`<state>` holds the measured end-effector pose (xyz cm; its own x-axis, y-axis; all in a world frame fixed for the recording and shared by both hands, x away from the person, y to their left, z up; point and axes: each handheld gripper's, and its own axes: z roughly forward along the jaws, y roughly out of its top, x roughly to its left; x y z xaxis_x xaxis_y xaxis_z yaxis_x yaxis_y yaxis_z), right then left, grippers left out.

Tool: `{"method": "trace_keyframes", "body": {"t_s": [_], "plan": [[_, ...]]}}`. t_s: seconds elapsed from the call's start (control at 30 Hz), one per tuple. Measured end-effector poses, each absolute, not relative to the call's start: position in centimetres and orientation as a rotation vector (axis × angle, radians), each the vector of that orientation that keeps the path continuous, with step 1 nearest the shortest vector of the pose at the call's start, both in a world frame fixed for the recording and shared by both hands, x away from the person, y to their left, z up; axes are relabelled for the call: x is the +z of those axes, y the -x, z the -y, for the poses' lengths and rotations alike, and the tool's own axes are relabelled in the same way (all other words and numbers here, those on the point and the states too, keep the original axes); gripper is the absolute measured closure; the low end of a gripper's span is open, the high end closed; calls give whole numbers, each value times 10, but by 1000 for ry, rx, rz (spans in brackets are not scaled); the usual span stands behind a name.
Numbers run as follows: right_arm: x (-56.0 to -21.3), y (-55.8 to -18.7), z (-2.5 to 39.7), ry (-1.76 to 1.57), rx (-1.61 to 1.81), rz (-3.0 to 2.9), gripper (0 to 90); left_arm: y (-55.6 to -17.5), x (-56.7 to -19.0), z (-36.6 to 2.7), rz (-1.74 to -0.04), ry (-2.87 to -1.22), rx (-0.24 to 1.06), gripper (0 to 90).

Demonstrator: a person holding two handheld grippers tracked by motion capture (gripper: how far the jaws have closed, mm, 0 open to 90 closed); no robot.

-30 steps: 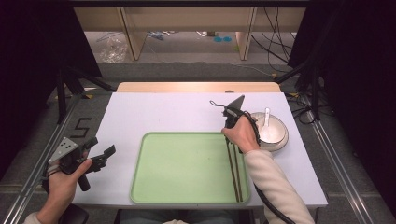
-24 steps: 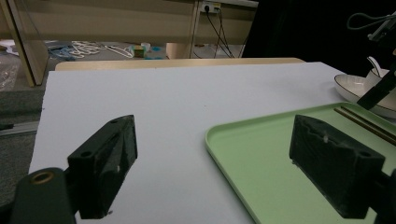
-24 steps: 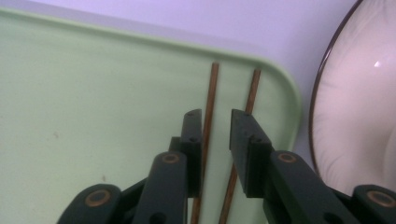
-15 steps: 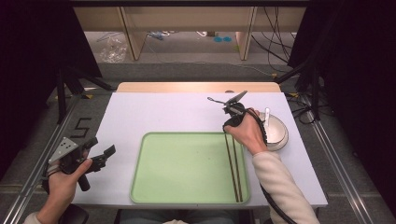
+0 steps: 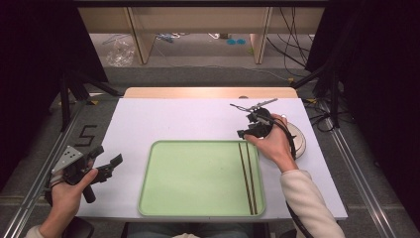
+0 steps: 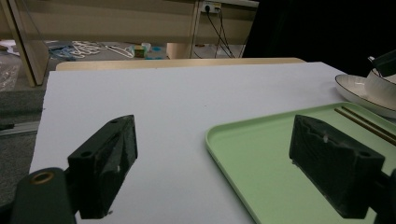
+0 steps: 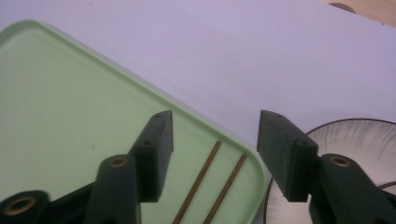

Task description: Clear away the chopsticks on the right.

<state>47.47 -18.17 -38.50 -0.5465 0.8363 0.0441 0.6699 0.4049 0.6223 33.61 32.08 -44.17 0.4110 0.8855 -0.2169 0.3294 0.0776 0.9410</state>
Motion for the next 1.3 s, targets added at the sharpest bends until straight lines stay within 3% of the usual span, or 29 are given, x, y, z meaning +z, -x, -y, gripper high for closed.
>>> {"method": "trace_keyframes", "body": {"t_s": [0.23, 0.5, 1.3], "plan": [[-383, -465, 195, -1248, 991, -2331, 379, -336, -442, -321, -1138, -1491, 593, 150], [-385, -455, 208, -1231, 1065, -2293, 341, -336, -442, -321, -1136, -1492, 597, 150], [-411, -408, 226, -1229, 1140, -2151, 326, -335, -441, -321, -1130, -1496, 599, 150]]}}
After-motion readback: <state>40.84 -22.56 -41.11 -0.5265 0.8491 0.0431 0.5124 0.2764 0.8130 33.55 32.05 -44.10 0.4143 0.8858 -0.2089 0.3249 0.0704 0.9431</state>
